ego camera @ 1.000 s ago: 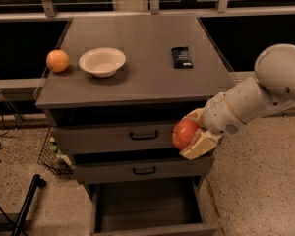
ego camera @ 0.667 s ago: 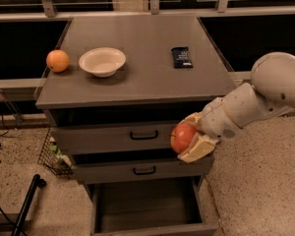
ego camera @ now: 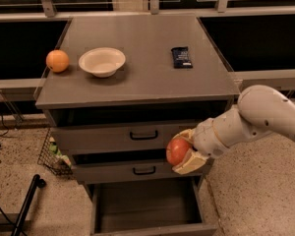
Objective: Place apple into bottom drawer
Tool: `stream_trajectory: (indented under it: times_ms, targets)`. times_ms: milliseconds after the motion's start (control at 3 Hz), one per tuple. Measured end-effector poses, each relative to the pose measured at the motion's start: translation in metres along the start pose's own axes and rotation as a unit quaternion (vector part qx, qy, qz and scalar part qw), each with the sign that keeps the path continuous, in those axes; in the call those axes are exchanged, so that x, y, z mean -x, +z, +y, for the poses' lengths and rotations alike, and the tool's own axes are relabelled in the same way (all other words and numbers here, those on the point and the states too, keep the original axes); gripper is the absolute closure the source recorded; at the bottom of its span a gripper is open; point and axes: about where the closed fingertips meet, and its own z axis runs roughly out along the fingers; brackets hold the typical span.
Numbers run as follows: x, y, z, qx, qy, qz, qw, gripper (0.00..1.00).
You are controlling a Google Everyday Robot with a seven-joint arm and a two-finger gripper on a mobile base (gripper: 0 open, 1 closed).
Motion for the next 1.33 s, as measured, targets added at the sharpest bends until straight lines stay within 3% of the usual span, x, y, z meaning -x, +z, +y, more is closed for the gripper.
stream_trajectory:
  times_ms: [667,1333]
  targets:
    - [-0.037,0.06,-0.003,0.002,-0.005,-0.01,0.9999,1.0]
    - [-0.041,0.07,0.003,0.011,-0.007,-0.015,0.9998,1.0]
